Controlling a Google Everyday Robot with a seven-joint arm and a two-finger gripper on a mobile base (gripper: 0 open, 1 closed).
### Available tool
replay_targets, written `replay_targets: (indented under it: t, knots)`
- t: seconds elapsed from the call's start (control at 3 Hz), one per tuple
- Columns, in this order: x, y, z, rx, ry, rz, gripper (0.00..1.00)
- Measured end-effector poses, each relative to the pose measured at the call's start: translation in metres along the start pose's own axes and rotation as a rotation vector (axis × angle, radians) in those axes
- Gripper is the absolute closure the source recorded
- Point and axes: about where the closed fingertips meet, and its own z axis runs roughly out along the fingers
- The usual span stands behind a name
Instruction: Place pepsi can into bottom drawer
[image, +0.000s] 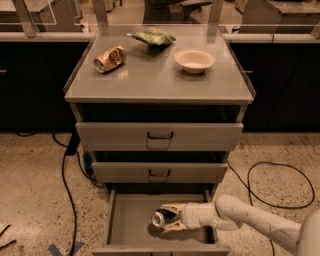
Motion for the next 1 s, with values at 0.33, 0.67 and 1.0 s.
replay_targets:
  t: [0.33,0.67,1.0]
  knots:
    - [0.017,0.008,0.021,-0.031,-0.004,0.012,1.0]
    - [0.024,0.013,0.039,-0.097,0.056,-0.001,1.0]
    - [0.031,0.016,0.054,-0.15,0.169,-0.02,1.0]
